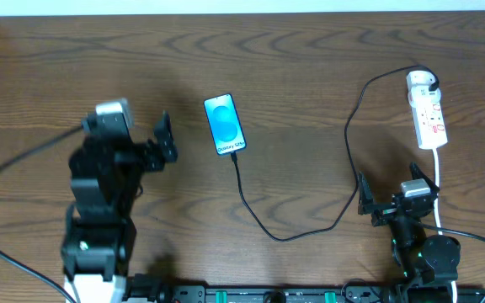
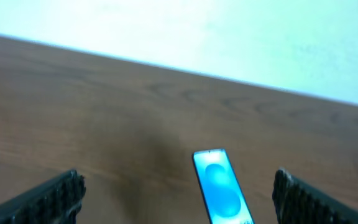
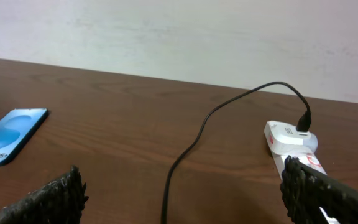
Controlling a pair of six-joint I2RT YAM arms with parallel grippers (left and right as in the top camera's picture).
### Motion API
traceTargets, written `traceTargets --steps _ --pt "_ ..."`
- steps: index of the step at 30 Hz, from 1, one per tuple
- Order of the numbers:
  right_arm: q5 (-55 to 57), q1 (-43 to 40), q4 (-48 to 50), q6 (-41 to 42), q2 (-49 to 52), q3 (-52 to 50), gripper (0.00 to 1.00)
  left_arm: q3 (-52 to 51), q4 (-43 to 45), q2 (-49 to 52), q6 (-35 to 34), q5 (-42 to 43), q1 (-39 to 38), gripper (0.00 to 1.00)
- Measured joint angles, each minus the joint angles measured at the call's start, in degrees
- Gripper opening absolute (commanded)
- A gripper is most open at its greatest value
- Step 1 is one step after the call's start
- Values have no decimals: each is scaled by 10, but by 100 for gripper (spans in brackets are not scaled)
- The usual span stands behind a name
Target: Plug charger to phone and switch on socket
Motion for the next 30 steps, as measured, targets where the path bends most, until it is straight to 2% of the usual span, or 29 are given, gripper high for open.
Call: traceTargets --steps 7,13,22,30 --pt "1 0 0 0 0 0 99 -163 117 -123 21 0 0 98" --pt "2 0 0 0 0 0 99 -265 172 -221 67 0 0 98" --pt "2 0 0 0 0 0 99 -362 178 -321 153 0 -12 98" --pt "2 0 0 0 0 0 99 -395 146 -374 186 0 -14 98"
